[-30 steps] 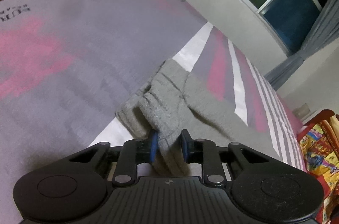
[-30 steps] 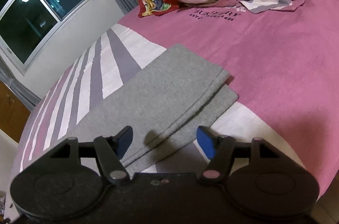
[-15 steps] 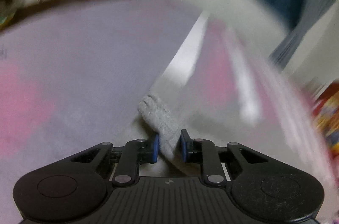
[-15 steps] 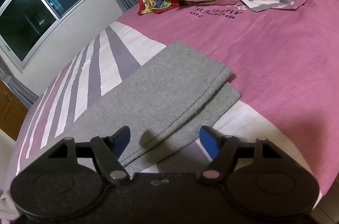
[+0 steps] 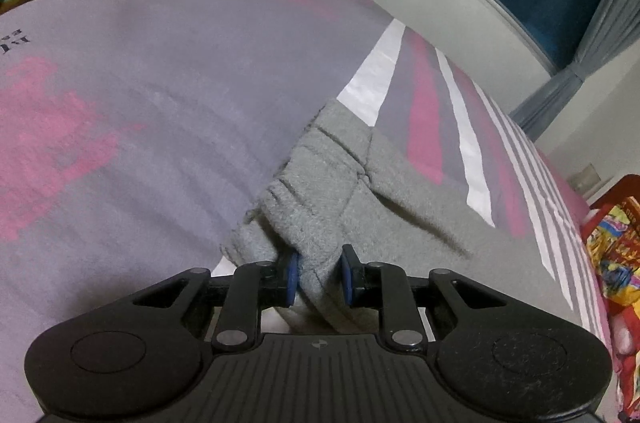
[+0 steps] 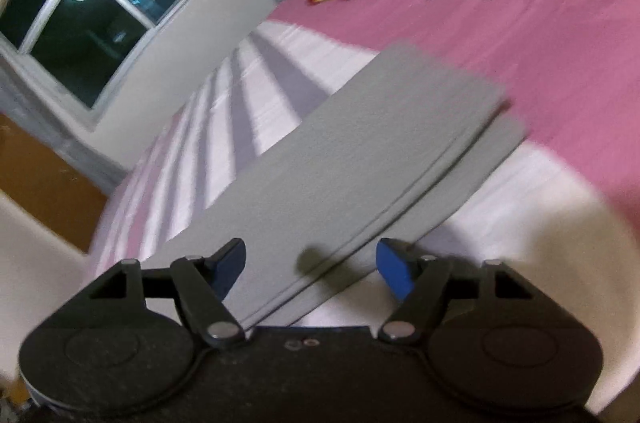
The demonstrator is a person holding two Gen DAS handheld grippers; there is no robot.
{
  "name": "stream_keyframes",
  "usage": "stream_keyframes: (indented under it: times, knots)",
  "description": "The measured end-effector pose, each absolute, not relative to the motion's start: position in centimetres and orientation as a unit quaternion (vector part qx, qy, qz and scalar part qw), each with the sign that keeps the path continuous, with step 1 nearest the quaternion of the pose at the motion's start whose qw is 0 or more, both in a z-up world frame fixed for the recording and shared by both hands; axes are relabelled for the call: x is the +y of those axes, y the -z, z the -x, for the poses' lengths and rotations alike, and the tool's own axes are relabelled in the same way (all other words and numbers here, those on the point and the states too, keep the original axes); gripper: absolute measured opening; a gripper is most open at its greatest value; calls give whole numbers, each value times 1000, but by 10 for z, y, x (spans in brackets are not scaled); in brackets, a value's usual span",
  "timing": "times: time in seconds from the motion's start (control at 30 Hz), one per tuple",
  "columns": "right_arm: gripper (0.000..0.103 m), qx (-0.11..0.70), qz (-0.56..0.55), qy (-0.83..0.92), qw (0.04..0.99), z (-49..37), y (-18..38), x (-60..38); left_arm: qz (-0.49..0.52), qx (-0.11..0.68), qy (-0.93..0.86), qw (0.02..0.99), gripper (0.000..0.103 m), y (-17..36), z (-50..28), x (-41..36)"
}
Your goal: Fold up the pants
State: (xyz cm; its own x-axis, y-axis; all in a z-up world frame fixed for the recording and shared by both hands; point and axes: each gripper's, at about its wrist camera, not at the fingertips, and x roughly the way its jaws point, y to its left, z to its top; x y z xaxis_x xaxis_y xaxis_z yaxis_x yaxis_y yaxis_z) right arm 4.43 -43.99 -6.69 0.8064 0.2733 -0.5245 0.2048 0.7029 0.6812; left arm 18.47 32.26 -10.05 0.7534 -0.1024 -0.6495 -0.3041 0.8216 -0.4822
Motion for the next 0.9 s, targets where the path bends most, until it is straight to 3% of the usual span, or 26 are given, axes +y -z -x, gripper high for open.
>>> stream_keyframes:
  times: [0.07, 0.4, 0.5, 0.53, 0.57, 0.6, 0.8, 0.9]
  knots:
    - [49, 326, -396, -30, 858, -49, 72, -434, 296, 347, -54, 888, 21, 101, -184, 324]
    - [48, 334, -482, -38, 809, -52, 90, -432, 302, 353, -48, 884, 21, 104, -190, 328]
    - [39, 328, -490, -26, 807, -55, 94, -436, 306, 354, -49, 882, 21, 105, -191, 328]
    - [29, 325, -492, -16, 808, -58, 95, -437, 307, 355, -51, 881, 22, 105, -191, 328]
    - [7, 331, -485, -8, 810, -62, 97, -437, 310, 356, -52, 880, 22, 105, -192, 328]
    - [3, 344, -477, 4, 809, -68, 101, -436, 314, 358, -52, 878, 22, 105, -192, 329]
    - [3, 313, -430, -2, 847, -49, 68, -421, 361, 328, -34, 872, 22, 101, -185, 342]
    - [3, 329, -427, 8, 842, -42, 77, -424, 358, 333, -27, 872, 22, 106, -183, 343]
